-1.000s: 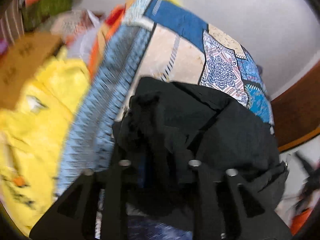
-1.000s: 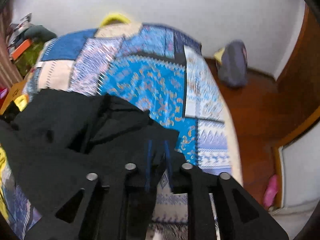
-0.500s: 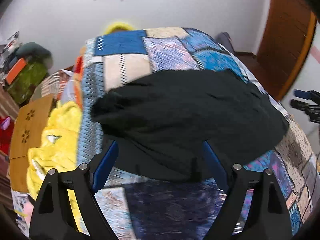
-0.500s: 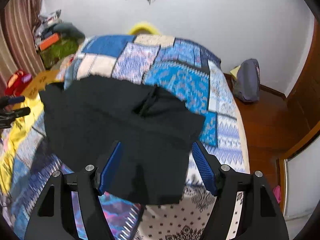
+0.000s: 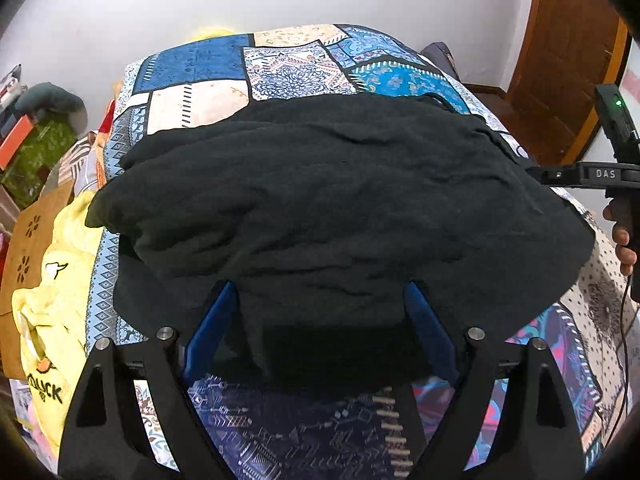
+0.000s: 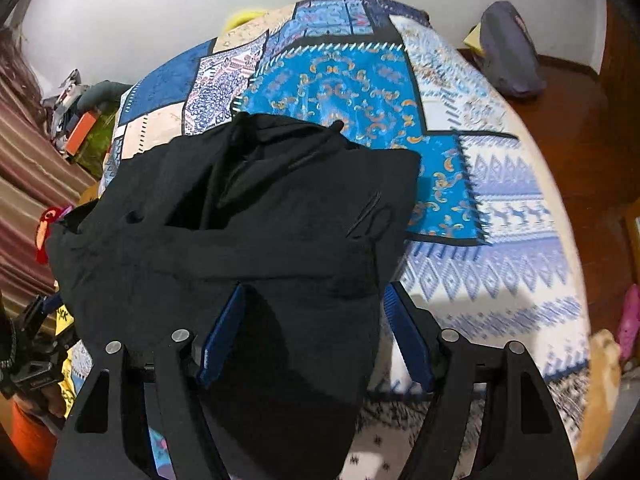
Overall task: Fold large clothes
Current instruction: 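Lift the jacket with both grippers and spread it flat over the bed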
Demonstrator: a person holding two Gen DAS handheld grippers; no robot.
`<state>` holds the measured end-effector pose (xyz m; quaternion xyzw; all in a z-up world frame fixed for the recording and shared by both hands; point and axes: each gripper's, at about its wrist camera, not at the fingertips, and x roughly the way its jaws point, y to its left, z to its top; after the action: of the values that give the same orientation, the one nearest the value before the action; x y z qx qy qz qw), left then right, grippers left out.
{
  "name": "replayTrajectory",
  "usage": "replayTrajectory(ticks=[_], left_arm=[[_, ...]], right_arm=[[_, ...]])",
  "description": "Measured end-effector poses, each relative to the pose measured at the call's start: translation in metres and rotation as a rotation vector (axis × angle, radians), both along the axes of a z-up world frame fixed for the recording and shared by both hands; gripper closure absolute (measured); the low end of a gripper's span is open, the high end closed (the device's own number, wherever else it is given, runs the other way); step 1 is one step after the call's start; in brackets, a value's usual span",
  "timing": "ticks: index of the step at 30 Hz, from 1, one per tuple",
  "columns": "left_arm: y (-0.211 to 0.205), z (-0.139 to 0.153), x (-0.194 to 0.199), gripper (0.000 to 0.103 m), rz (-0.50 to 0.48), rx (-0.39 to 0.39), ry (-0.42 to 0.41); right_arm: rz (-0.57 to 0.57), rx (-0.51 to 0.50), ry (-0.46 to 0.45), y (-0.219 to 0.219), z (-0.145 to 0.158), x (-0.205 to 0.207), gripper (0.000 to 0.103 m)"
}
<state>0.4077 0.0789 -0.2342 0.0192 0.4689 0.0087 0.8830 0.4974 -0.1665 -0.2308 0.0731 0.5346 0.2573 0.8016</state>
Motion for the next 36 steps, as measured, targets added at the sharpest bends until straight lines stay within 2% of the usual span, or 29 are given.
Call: replayTrajectory(ticks=[2,4,5,9,12,15,19,22,24,28,30,31,33,34,36], left_arm=[[0.001,-0.003,0.0,0.012,0.01,-0.004,-0.005],[0.002,-0.004,0.0,0.01,0.011,-0.006,-0.01],[0.002,-0.005,-0.001,0.01,0.012,-0.006,-0.01],[-0.001,-0.006,-0.006,0.01,0.006,0.005,-0.003],[-0.005,-0.005,-0.011,0.01,-0.002,0.009,-0.004],[-0.009,0.0,-0.018,0.01,-0.01,0.023,-0.021],[-0.014,0.017,-0.027,0.01,-0.006,0.046,-0.085],[-0.014,0.046,-0.031,0.01,-0.034,0.063,-0.16],[-0.013,0.06,-0.026,0.01,-0.053,0.089,-0.175],[-0.002,0.059,-0.005,0.01,-0.114,0.084,-0.083],[0.009,0.052,-0.004,0.01,-0.074,0.06,-0.055],[0.015,0.049,-0.006,0.01,-0.049,0.024,-0.048],[0.03,0.039,-0.011,0.01,0.003,-0.103,-0.034],[0.033,0.036,-0.012,0.01,0.014,-0.138,-0.034],[0.034,0.027,-0.008,0.01,0.041,-0.14,-0.034]], right_arm=[[0.001,0.012,0.0,0.003,-0.004,0.0,0.047],[-0.003,0.003,-0.025,0.004,-0.003,-0.003,0.062],[-0.004,-0.007,-0.035,0.002,-0.002,-0.003,0.074],[0.003,-0.045,-0.119,0.001,0.016,-0.017,0.091],[0.015,-0.094,-0.231,0.007,0.045,-0.033,0.095],[0.02,-0.093,-0.34,0.01,0.084,-0.046,0.096],[0.058,-0.113,-0.424,0.025,0.123,-0.054,0.097],[0.059,-0.13,-0.455,0.03,0.133,-0.056,0.097],[0.036,-0.124,-0.454,0.028,0.133,-0.05,0.097],[-0.012,-0.097,-0.436,0.024,0.13,-0.034,0.098],[-0.019,-0.099,-0.452,0.025,0.132,-0.032,0.098],[-0.023,-0.104,-0.461,0.025,0.135,-0.031,0.098],[-0.04,-0.107,-0.451,0.025,0.136,-0.023,0.098],[-0.05,-0.105,-0.442,0.024,0.134,-0.016,0.098],[-0.064,-0.108,-0.435,0.022,0.128,-0.007,0.098]])
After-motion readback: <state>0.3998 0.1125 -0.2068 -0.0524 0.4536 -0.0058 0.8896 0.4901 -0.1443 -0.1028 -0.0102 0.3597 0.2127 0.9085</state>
